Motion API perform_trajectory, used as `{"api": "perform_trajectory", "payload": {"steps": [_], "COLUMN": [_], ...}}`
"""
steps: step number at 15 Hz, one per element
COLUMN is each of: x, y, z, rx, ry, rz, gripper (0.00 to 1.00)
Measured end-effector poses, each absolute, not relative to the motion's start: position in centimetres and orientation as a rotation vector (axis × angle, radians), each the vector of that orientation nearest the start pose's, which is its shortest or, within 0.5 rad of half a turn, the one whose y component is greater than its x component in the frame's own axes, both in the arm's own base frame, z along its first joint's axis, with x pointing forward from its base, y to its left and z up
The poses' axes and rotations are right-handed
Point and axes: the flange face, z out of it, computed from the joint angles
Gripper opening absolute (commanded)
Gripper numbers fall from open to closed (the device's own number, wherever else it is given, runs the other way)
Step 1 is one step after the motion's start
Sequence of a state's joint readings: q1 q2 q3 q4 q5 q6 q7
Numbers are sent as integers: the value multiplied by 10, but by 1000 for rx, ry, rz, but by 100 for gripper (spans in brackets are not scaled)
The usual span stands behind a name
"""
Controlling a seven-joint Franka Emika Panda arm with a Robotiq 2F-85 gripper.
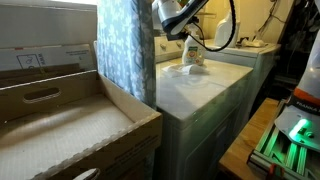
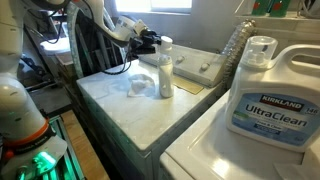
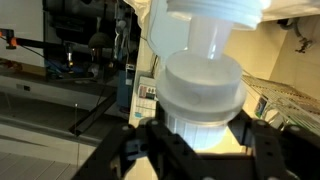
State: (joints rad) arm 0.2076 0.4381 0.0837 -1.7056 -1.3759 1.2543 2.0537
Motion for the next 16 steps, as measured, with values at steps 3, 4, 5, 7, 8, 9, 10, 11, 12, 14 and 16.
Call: {"api": "perform_trajectory", "payload": {"steps": [3, 4, 5, 7, 8, 9, 10, 11, 12, 14, 16], "x": [613, 612, 612, 610, 609, 609, 609, 608, 608, 608, 608], "y": [44, 43, 43, 43, 42, 42, 42, 43, 43, 43, 43], "z": [385, 382, 379, 372, 368, 364, 360, 357, 353, 348, 345], "rx": [1211, 1208, 1205, 1201, 1200, 1200, 1198, 1197, 1194, 1185, 1170], "ry": [-1146, -1133, -1119, -1101, -1096, -1092, -1091, -1090, -1090, -1094, -1090], "rz": [1046, 1053, 1060, 1067, 1066, 1065, 1066, 1068, 1071, 1084, 1103], "gripper": [38, 38, 38, 38, 38, 38, 38, 38, 38, 38, 38]}}
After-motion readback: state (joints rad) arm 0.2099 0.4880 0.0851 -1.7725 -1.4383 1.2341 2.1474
